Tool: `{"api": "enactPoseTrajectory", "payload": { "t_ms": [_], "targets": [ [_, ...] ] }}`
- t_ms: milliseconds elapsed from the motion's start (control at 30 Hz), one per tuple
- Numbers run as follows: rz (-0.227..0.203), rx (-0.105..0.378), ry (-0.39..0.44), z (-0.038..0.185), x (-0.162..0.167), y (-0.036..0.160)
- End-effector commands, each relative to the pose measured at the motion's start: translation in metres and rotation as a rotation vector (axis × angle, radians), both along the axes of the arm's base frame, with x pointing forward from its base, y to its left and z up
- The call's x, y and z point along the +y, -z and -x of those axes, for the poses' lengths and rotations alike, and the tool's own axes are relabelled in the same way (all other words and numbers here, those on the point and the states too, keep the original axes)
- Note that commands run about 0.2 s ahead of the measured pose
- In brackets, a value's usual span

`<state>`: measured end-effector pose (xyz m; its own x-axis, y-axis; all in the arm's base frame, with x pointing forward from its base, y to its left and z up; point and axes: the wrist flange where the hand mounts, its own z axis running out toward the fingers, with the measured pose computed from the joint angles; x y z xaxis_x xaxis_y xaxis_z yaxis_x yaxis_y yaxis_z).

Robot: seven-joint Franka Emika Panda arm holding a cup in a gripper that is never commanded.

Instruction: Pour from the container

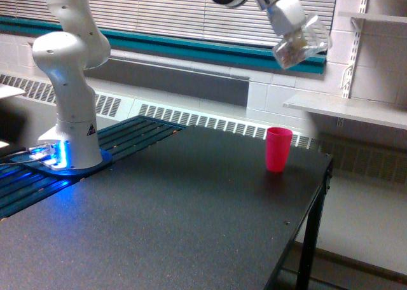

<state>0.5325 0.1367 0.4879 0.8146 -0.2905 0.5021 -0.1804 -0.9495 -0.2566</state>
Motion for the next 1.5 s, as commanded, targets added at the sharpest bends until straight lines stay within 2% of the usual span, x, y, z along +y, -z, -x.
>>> {"api": "enactPoseTrajectory", "payload": {
  "t_ms": [33, 500, 900, 1500],
  "targets": [
    [0.038, 0.032, -0.069, 0.013, 0.021, 0.026],
    [0.071, 0.132, -0.125, 0.035, 0.048, 0.083],
    [0.104, 0.222, -0.155, 0.045, 0.066, 0.124],
    [0.153, 0.307, -0.213, 0.049, 0.097, 0.160]
  ]
}}
